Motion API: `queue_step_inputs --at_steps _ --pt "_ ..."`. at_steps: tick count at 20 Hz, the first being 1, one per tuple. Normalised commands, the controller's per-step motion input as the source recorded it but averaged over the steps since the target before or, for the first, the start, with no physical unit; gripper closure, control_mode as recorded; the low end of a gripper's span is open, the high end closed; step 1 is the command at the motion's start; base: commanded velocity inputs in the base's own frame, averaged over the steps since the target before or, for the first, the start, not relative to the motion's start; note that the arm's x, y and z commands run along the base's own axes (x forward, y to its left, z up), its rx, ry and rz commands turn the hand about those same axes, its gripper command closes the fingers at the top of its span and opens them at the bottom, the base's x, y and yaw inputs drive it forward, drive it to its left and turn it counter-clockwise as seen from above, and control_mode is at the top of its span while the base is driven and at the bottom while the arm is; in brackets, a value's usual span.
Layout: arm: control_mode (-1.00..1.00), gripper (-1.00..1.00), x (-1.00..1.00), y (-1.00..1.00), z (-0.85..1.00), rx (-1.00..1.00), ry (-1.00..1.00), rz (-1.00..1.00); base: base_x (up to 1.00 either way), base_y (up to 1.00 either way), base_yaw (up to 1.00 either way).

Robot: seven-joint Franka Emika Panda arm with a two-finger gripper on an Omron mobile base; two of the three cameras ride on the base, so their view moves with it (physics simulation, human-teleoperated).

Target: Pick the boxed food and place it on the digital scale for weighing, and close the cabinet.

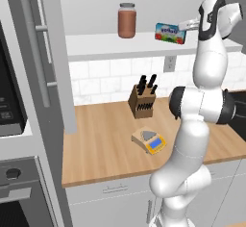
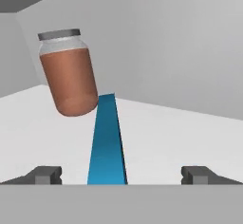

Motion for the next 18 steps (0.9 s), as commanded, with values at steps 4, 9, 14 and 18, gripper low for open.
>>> queue_step_inputs --at_steps 4,9,14,18 --pt "-1.0 1.0 0.24 0.21 -0.51 0.0 0.03 0.0 0.0 0.0 0.0" --pt "-1.0 1.0 0.28 0.55 -0.81 0.0 0.05 0.0 0.0 0.0 0.0" --pt "-1.0 1.0 0.09 0.42 -0.46 0.0 0.01 0.0 0.0 0.0 0.0" --pt "-1.0 1.0 -0.33 0.01 -0.01 0.0 -0.1 0.0 0.0 0.0 0.0"
